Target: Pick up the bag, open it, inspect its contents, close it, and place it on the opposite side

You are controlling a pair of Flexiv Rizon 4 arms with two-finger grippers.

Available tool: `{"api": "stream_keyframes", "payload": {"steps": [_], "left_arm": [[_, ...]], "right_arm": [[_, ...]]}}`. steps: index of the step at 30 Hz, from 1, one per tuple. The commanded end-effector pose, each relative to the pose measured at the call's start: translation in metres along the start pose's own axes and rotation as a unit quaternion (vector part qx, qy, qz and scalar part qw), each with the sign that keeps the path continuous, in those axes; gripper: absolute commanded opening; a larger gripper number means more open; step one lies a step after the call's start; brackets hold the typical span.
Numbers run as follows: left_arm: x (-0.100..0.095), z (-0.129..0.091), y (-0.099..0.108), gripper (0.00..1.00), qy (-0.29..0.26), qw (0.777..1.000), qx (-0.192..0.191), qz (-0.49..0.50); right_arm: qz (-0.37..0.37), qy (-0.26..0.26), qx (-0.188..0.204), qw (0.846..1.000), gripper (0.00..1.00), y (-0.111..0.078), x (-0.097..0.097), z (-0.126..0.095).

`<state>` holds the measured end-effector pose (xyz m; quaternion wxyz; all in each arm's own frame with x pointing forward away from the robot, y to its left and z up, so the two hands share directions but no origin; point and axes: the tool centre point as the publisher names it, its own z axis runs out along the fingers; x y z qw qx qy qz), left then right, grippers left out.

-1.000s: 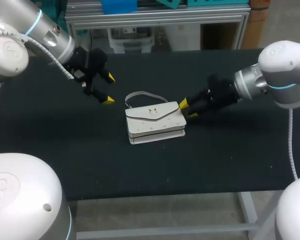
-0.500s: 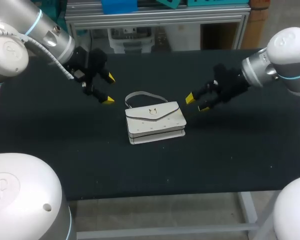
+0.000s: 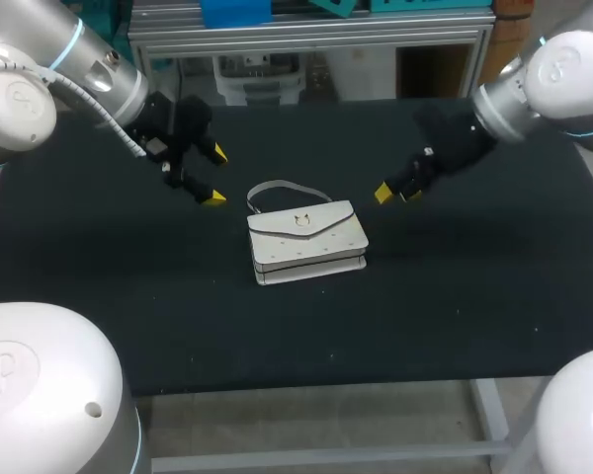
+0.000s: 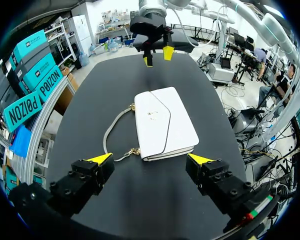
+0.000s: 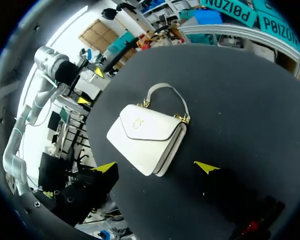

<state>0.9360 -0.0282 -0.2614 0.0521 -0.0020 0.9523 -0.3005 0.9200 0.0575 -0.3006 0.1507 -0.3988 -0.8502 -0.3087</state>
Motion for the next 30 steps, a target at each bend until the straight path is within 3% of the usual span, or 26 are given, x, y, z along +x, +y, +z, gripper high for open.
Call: {"api": "stream_keyframes", "payload": {"steps": [1,2,12,14,18,26,30], "left_arm": [[0.000,0.001,0.000,1.00,0.000,1.000,0.001,0.000],[0.000,0.001,0.000,1.00,0.000,1.000,0.001,0.000],[0.003,0.005,-0.005,1.00,-0.004,1.000,-0.002,0.017],[0.015,0.011,-0.013,1.00,-0.023,0.998,0.004,0.061],[0.030,0.022,-0.022,1.00,-0.051,0.992,0.007,0.112],[0.031,0.031,-0.029,1.00,-0.036,0.985,0.007,0.170],[0.029,0.038,-0.031,1.00,-0.018,0.983,0.013,0.181]], "right_arm": [[-0.068,-0.097,0.014,0.993,1.00,0.001,0.013,-0.009],[-0.044,-0.139,-0.001,0.989,1.00,0.002,0.003,-0.017],[-0.044,-0.139,-0.001,0.989,1.00,0.002,0.003,-0.017],[-0.112,-0.196,0.032,0.974,1.00,0.010,0.024,-0.002],[-0.212,-0.268,0.036,0.939,1.00,0.009,0.047,0.017],[-0.317,-0.265,0.041,0.910,1.00,-0.003,0.044,0.034],[-0.375,-0.271,0.051,0.885,1.00,-0.010,0.041,0.035]]}}
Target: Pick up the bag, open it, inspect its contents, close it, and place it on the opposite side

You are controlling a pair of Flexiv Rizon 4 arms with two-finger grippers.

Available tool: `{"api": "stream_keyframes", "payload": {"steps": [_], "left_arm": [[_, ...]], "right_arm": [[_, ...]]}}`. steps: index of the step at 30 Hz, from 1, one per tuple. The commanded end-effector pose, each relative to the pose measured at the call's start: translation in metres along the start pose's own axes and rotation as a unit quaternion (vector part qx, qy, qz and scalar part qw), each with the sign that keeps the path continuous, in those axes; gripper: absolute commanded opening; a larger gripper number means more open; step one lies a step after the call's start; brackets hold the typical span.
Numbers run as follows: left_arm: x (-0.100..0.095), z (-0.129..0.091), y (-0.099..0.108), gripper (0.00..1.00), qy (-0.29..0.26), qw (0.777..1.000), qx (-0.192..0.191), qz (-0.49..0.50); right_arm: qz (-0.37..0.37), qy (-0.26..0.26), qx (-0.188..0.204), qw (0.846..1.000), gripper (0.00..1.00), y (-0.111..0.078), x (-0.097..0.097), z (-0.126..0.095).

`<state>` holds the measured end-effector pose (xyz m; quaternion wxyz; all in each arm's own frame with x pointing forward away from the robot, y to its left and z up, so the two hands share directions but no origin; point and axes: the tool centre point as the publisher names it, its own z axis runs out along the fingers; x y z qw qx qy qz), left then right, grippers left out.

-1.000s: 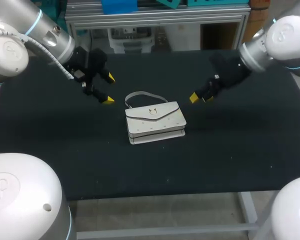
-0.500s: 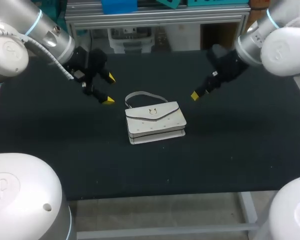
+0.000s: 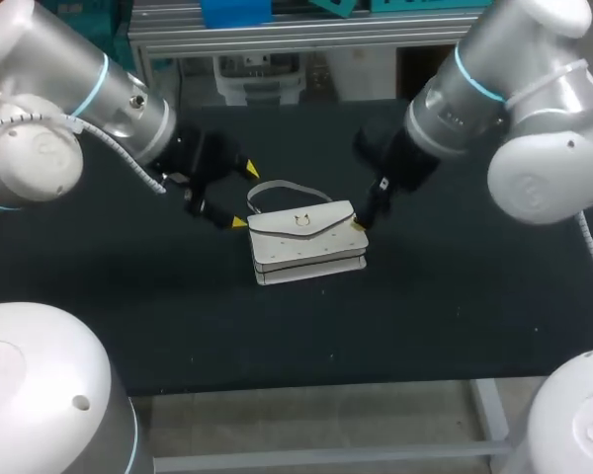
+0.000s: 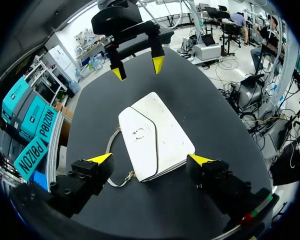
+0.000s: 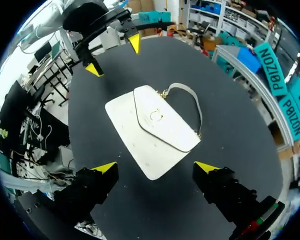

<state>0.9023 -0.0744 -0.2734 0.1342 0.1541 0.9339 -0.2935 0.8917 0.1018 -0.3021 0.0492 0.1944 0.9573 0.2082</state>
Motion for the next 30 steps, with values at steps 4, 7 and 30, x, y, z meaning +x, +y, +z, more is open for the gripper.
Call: {"api": "stream_keyframes", "payload": {"steps": [4,7,30], "left_arm": [[-0.008,0.013,0.000,1.00,0.025,0.999,0.014,0.024],[-0.008,0.013,0.000,1.00,0.025,0.999,0.014,0.024],[-0.011,0.033,0.006,1.00,0.018,0.996,0.069,0.059]], "right_arm": [[-0.158,-0.097,0.015,0.983,1.00,-0.012,0.005,0.011],[-0.158,-0.097,0.015,0.983,1.00,-0.012,0.005,0.011],[-0.306,-0.194,-0.014,0.932,1.00,-0.016,0.005,0.052]]}}
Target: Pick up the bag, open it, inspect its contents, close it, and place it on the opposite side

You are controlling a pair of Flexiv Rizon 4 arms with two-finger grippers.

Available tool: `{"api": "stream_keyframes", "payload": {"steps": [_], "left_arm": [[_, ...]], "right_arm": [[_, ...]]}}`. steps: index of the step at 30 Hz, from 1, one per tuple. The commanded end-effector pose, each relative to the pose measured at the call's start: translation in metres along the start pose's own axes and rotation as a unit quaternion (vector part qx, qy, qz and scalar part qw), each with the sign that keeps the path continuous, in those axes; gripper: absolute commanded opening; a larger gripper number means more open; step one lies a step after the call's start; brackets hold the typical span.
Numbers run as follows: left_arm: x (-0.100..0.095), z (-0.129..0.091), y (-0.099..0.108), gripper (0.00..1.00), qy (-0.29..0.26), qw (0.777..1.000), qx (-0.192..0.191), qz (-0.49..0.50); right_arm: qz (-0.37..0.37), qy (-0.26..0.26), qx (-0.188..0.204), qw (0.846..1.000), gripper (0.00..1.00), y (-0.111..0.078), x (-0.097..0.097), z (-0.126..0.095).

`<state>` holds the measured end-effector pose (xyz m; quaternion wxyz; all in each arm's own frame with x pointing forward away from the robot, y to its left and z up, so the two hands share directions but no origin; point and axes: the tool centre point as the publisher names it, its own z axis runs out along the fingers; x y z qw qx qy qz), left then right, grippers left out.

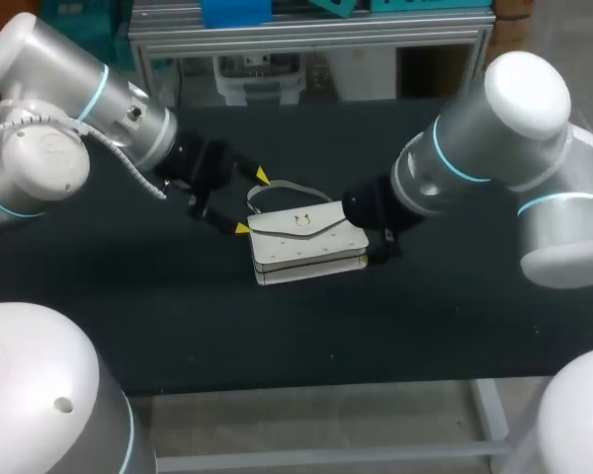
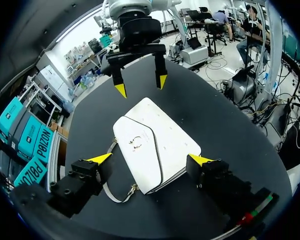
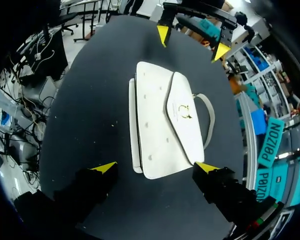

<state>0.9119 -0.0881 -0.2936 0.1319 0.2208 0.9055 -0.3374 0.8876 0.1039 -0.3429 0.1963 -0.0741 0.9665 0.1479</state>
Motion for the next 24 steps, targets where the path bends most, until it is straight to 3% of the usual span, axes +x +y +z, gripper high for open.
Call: {"api": "stream_keyframes", "payload": {"steps": [1,7,11,17,24], "left_arm": [[-0.007,0.008,0.005,1.00,0.008,1.000,0.011,-0.003],[-0.010,0.016,0.006,1.00,0.030,0.999,0.015,-0.010],[-0.011,0.021,0.005,1.00,0.043,0.999,0.017,-0.006],[-0.012,0.024,0.005,1.00,0.049,0.999,0.020,-0.005],[-0.012,0.026,0.007,1.00,0.059,0.998,0.020,-0.007]], "right_arm": [[-0.022,-0.107,-0.002,0.994,1.00,0.004,0.002,0.015],[-0.064,-0.119,0.023,0.991,0.97,0.013,0.000,0.025],[-0.076,-0.121,0.027,0.989,0.73,0.015,-0.003,0.030],[-0.081,-0.119,0.036,0.989,0.46,0.010,-0.008,0.040],[-0.079,-0.117,0.034,0.989,0.56,0.002,-0.011,0.049]]}}
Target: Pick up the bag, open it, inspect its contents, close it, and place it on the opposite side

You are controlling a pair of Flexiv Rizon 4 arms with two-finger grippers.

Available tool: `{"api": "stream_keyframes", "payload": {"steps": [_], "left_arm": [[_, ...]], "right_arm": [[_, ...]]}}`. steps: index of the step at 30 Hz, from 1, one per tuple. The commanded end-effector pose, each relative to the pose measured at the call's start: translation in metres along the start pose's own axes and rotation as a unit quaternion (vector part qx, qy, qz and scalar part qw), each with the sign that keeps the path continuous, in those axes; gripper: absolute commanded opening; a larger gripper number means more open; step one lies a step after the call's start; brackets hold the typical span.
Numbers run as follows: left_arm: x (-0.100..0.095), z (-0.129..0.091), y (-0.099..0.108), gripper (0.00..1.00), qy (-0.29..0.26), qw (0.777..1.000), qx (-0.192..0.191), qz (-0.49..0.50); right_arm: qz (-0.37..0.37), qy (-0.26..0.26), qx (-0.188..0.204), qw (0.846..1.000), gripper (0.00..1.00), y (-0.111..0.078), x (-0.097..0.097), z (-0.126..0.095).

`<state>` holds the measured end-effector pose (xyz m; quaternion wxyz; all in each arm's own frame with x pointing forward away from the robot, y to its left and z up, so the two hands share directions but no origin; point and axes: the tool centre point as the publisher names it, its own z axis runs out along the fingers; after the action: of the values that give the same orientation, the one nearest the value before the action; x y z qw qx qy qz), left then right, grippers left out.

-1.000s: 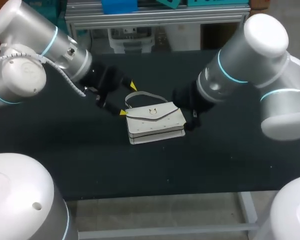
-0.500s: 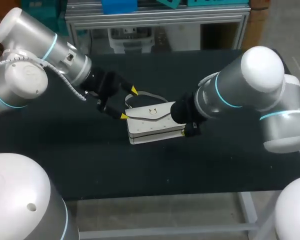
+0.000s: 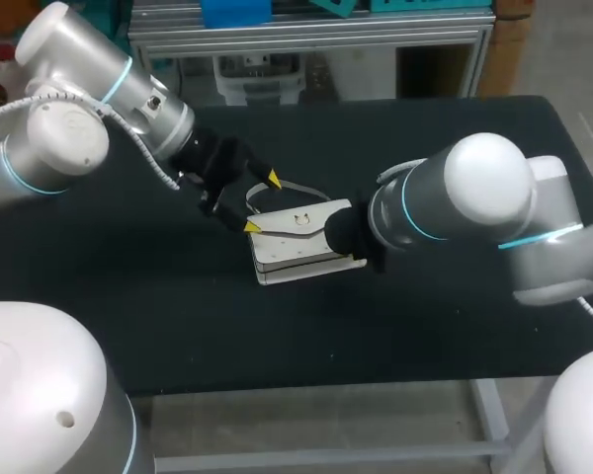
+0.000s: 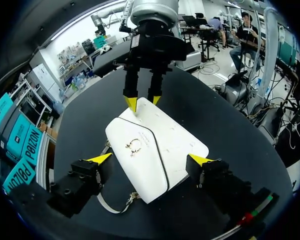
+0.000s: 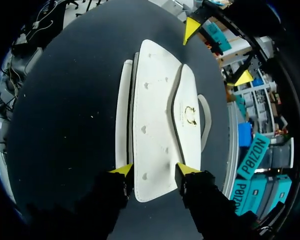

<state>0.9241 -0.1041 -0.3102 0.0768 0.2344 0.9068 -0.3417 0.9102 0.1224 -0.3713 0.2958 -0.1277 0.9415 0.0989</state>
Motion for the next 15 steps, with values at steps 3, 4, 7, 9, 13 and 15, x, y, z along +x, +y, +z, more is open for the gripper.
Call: {"api": "stream_keyframes", "payload": {"steps": [3,4,7,9,13,15], "left_arm": [[-0.004,0.004,0.002,1.00,0.009,1.000,0.002,0.001],[-0.004,0.005,0.002,1.00,0.011,1.000,0.002,0.002],[-0.004,0.007,0.002,1.00,0.014,1.000,0.001,0.003],[-0.004,0.007,0.002,1.00,0.016,1.000,0.001,0.003],[-0.004,0.008,0.003,1.00,0.007,1.000,0.004,0.007],[-0.004,0.008,0.003,1.00,-0.001,1.000,0.007,0.009]], "right_arm": [[0.000,-0.026,-0.005,1.000,0.52,-0.004,0.002,0.014],[0.000,-0.025,-0.005,1.000,0.49,-0.004,0.001,0.016],[0.000,-0.023,-0.005,1.000,0.38,-0.005,-0.001,0.020],[0.001,-0.023,-0.005,1.000,0.08,-0.005,-0.002,0.021],[0.003,-0.029,-0.007,1.000,0.00,0.002,0.002,0.019],[0.006,-0.034,-0.004,0.999,0.00,0.004,0.004,0.017]]}}
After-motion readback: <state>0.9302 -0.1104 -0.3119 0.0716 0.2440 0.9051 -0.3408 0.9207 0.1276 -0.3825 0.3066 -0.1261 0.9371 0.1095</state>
